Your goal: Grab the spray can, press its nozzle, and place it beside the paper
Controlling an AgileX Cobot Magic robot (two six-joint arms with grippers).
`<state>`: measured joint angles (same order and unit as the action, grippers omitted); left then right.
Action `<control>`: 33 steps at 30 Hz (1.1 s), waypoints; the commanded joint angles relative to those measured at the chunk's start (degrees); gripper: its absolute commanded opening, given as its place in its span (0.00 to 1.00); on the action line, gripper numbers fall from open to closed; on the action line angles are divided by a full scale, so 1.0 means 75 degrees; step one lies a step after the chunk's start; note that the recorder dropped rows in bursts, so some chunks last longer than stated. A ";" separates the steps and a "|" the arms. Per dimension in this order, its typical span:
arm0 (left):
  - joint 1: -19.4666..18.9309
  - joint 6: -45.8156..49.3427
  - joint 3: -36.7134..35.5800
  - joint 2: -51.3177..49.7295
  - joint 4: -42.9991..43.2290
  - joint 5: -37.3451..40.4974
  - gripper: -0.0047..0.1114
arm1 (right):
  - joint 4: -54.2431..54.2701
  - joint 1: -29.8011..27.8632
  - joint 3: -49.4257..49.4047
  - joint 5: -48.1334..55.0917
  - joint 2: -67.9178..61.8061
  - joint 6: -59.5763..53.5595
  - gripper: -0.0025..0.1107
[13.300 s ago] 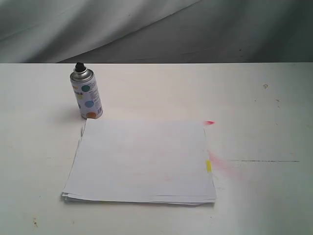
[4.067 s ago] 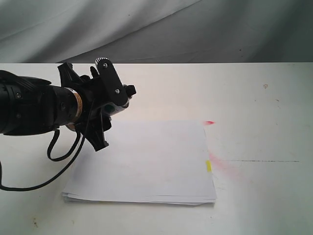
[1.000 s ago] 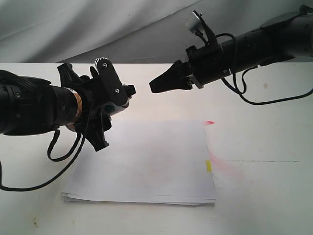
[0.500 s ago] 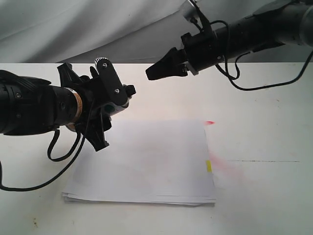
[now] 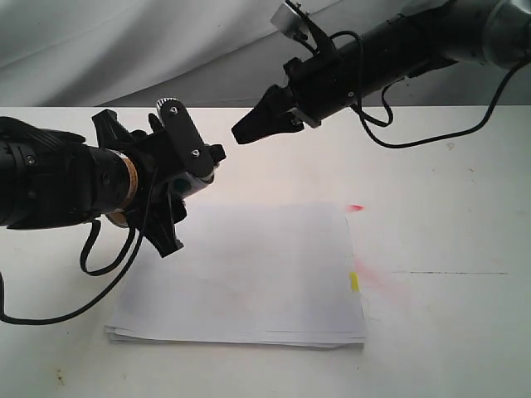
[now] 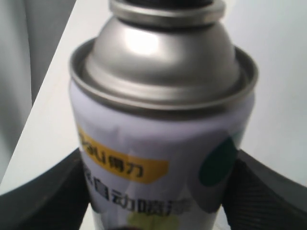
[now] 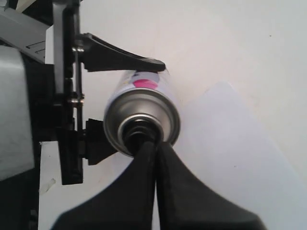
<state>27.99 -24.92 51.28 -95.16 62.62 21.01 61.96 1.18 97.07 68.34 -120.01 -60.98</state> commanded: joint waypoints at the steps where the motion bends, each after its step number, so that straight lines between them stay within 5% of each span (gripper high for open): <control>1: 0.0035 -0.0074 0.0047 0.0032 -0.0013 0.0088 0.04 | -0.0067 0.0034 0.0056 -0.0056 0.0190 0.0158 0.02; 33: 0.0035 -0.0055 0.0047 0.0032 -0.0013 0.0062 0.04 | -0.0477 0.0475 0.0056 -0.0316 0.0077 0.0142 0.02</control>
<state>27.99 -24.92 51.28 -95.16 62.01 21.65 58.40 3.68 97.07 66.28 -119.22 -59.92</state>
